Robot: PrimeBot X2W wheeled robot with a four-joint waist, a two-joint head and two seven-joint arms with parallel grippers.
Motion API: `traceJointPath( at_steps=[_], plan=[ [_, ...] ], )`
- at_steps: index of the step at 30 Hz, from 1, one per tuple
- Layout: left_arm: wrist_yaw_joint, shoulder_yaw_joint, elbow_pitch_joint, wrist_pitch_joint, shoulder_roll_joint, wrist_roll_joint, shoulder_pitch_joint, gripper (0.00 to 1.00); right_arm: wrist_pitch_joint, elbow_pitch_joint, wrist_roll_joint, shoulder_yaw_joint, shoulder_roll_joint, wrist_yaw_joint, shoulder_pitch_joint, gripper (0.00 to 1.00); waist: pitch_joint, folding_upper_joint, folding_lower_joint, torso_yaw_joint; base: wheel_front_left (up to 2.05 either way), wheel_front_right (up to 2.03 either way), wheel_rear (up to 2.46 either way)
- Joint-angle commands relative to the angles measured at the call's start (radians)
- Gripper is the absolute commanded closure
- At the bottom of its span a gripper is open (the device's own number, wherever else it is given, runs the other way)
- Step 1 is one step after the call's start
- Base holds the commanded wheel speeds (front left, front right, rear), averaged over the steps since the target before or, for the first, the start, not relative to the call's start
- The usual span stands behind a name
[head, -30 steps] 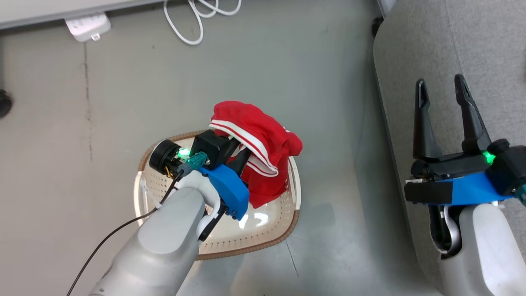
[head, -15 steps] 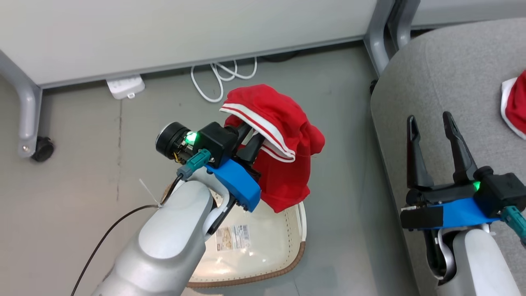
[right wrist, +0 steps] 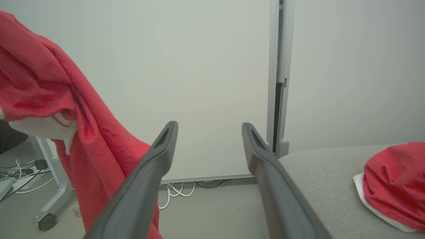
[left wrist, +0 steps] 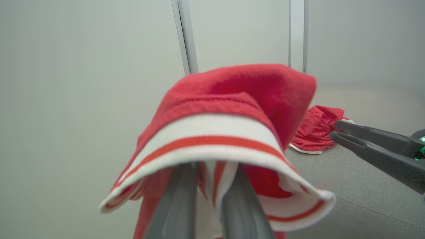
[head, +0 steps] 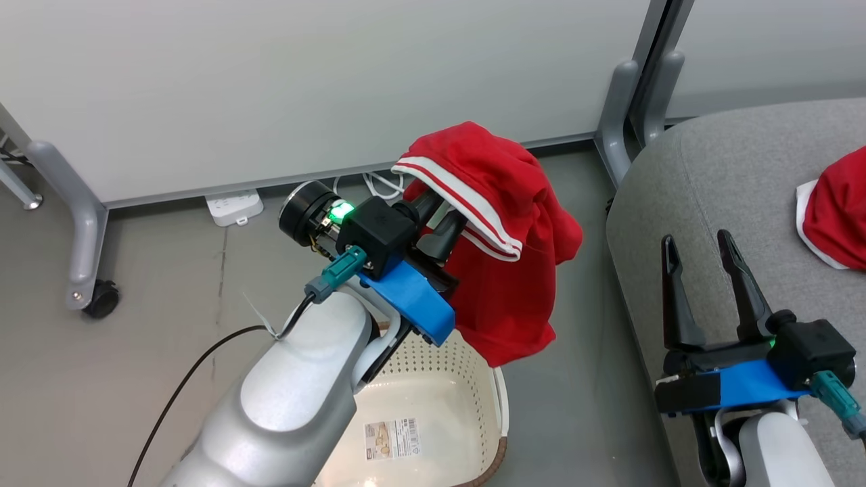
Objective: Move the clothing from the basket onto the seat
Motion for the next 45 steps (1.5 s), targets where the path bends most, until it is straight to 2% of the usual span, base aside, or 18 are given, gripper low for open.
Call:
traceJointPath(
  at_steps=[1, 14, 22, 34, 39, 45],
  plan=[
    [0.003, -0.004, -0.01, -0.005, 0.003, -0.002, 0.006, 1.0, -0.001, 0.001, -0.005, -0.001, 0.004, -0.001, 0.019, 0.0, -0.016, 0.0, 0.0001, 0.003, 0.0, 0.0, 0.0],
    [0.019, -0.025, -0.068, 0.016, 0.006, -0.017, 0.023, 1.0, 0.0, 0.005, -0.003, 0.017, 0.011, -0.001, 0.064, 0.0, -0.057, 0.0, 0.0001, 0.011, 0.0, 0.0, 0.0],
    [0.028, -0.032, -0.094, 0.021, 0.013, -0.018, 0.029, 1.0, 0.0, -0.009, -0.009, 0.112, -0.014, -0.001, 0.048, 0.0, -0.052, 0.0, 0.0001, 0.015, 0.0, 0.0, 0.0],
    [0.038, -0.043, -0.103, 0.018, 0.013, -0.027, 0.018, 1.0, -0.001, 0.047, -0.023, 0.314, -0.087, -0.001, -0.106, 0.0, -0.029, 0.0, 0.0001, 0.025, 0.0, 0.0, 0.0],
    [0.038, -0.051, -0.107, 0.016, 0.009, -0.028, 0.005, 1.0, -0.001, 0.099, -0.039, 0.352, -0.101, -0.001, -0.202, 0.0, -0.014, 0.0, 0.0001, 0.036, 0.0, 0.0, 0.0],
    [0.039, -0.061, -0.108, 0.012, 0.007, -0.033, -0.003, 1.0, 0.0, 0.217, -0.053, 0.392, -0.118, -0.001, -0.289, 0.0, 0.0, 0.0, 0.0001, 0.049, 0.0, 0.0, 0.0]
  ],
)
